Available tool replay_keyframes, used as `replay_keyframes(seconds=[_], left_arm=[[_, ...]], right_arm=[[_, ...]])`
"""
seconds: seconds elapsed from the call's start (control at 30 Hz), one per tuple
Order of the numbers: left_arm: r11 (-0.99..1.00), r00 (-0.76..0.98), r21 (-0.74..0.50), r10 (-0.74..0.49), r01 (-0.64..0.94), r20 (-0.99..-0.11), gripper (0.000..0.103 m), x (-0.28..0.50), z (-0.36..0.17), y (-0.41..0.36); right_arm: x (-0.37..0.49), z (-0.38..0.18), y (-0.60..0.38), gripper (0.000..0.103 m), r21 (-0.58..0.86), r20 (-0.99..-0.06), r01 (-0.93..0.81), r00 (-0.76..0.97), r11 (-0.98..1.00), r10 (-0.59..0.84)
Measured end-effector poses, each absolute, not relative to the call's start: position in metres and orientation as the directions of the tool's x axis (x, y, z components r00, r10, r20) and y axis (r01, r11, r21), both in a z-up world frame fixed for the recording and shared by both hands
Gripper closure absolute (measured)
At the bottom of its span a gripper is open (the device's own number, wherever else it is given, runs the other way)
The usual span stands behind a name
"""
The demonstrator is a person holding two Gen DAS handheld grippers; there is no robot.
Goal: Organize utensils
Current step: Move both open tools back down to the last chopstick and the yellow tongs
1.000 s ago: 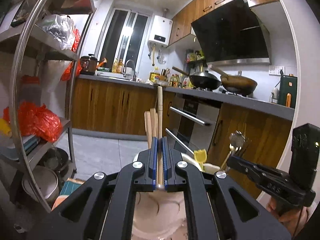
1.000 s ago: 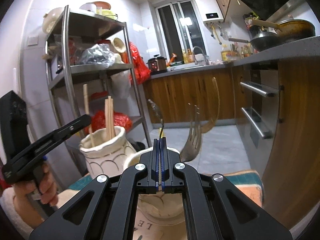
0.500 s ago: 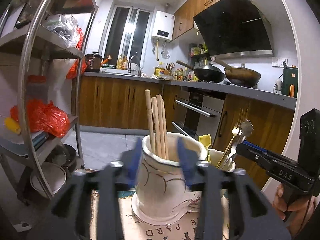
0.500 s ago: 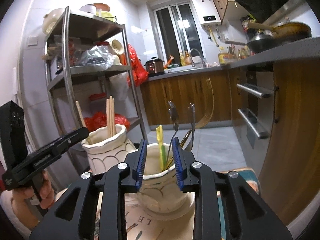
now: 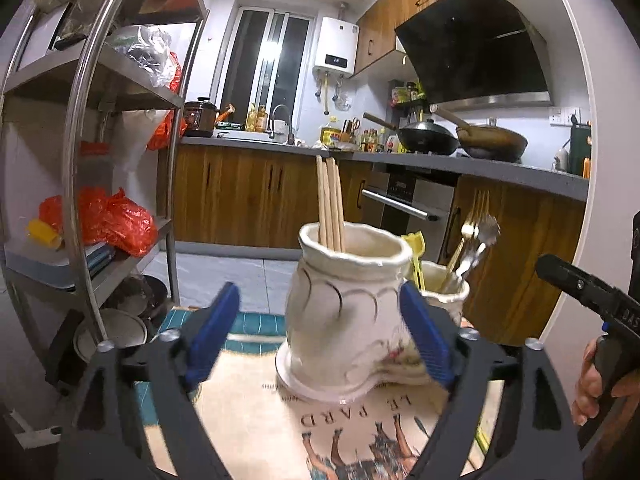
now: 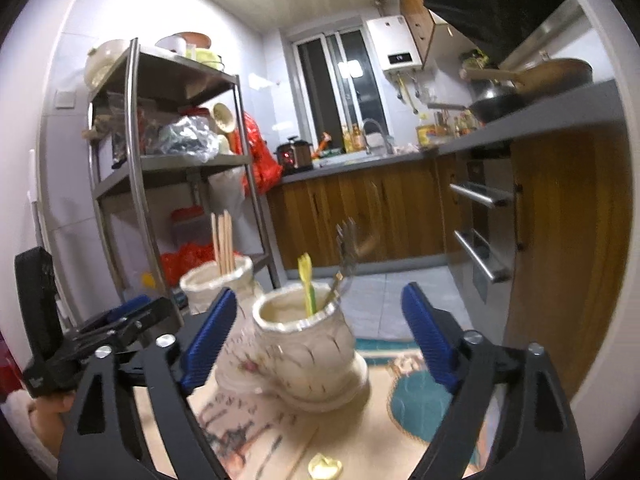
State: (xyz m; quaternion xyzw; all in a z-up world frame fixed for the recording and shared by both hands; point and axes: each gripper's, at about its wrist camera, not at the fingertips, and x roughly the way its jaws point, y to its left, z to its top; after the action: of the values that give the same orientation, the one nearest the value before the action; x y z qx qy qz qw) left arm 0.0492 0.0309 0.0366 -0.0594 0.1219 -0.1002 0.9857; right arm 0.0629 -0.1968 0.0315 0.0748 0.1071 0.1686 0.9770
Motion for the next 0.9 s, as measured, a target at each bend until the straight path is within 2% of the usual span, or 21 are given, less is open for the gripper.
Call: replay_keyframes(seconds=[0.1,0.13,0.33,0.7,0.9], left_arm=[[0.968,0.944,-0.152,-0.23,0.197,-0.238,0.006,0.041,0.035,0.027],[0.968,0.942,-0.154,-0.233,0.2,-0.241,0.006,0.039,0.034,0.026],[0.967,0.92,-0.148,-0.243,0.206,-0.308,0.006,0.03,0.024,0.021],[0.966,0.842,-0.143,-0.259,0.216,-0.474,0.006,0.025,-0.005,0.002],[0.965,0.815,-0.127,-0.262,0.229,-0.517,0.006,0.029,-0.014,-0.004]], right_arm=[[0.057,0.023,-0.206,0.012,0.19,-0.231,-0.281,0.918,0.94,0.322],[0.055,0.022,-0.21,0.011,0.199,-0.244,-0.269,0.918,0.942,0.313],[0.048,0.011,-0.223,0.009,0.235,-0.304,-0.224,0.907,0.946,0.29],[0.056,-0.018,-0.207,0.009,0.202,-0.522,-0.232,0.796,0.951,0.305],[0.06,-0.034,-0.199,0.009,0.172,-0.612,-0.241,0.734,0.955,0.295]])
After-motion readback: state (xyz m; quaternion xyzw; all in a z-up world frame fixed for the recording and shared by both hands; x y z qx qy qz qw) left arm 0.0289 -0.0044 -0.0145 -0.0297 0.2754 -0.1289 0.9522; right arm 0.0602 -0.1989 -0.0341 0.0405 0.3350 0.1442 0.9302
